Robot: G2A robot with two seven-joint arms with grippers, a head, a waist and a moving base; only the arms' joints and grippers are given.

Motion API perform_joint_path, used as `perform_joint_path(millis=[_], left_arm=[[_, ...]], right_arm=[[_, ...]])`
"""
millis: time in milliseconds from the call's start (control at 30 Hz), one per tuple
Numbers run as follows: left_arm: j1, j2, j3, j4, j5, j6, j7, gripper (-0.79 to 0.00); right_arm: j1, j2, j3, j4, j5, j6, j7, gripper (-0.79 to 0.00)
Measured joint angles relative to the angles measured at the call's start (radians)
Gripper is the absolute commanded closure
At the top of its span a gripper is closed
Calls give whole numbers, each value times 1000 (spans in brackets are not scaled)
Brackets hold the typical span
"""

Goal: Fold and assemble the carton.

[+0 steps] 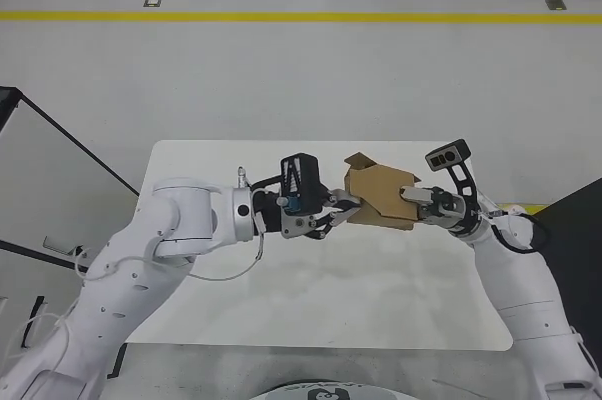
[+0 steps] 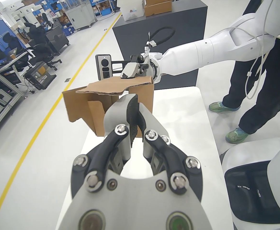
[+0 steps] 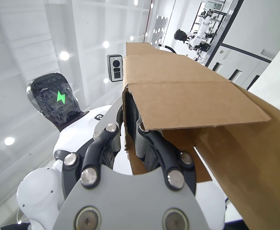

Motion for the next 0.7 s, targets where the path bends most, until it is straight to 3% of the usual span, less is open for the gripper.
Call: perform_joint_path(millis=[700], left_arm=[[-9,-7,21,3,6,6,2,0]], right_arm=[[1,-5,-15,8,2,45,-12,0]])
